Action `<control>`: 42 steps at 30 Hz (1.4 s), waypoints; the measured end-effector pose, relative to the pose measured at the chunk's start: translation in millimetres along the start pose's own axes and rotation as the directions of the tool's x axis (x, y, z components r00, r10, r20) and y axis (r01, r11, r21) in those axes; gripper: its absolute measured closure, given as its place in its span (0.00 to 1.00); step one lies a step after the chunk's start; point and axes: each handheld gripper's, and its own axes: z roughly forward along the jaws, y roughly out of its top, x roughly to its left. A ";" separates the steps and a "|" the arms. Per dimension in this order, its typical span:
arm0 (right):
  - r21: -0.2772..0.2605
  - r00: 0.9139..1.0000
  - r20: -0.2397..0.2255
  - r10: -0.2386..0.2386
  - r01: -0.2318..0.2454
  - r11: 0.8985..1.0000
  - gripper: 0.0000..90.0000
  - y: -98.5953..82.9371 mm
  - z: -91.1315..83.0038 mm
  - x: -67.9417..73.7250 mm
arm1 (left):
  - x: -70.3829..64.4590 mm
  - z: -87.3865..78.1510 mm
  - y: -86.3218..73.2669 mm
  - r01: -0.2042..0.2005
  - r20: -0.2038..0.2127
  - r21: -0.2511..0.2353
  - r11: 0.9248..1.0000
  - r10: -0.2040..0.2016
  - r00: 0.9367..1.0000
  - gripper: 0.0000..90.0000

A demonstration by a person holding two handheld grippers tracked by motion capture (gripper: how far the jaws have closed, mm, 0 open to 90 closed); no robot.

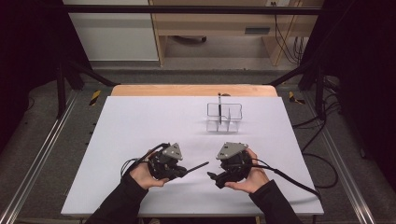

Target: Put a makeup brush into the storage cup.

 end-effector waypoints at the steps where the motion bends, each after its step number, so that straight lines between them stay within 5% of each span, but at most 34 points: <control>1: 0.002 1.000 -0.001 -0.006 0.006 1.000 0.10 0.3 0.7 0.6 | 0.1 0.1 0.9 -0.003 0.003 0.005 1.000 0.003 1.000 0.93; 18: 0.057 0.993 -0.049 -0.111 0.114 0.992 0.12 8.6 7.7 11.4 | -4.7 1.4 9.4 -0.037 0.032 0.028 0.999 0.036 0.999 0.93; 42: 0.084 0.967 -0.108 -0.233 0.242 0.967 0.29 7.8 15.3 23.1 | -13.5 12.5 22.8 -0.072 0.074 0.090 0.993 0.065 0.995 0.93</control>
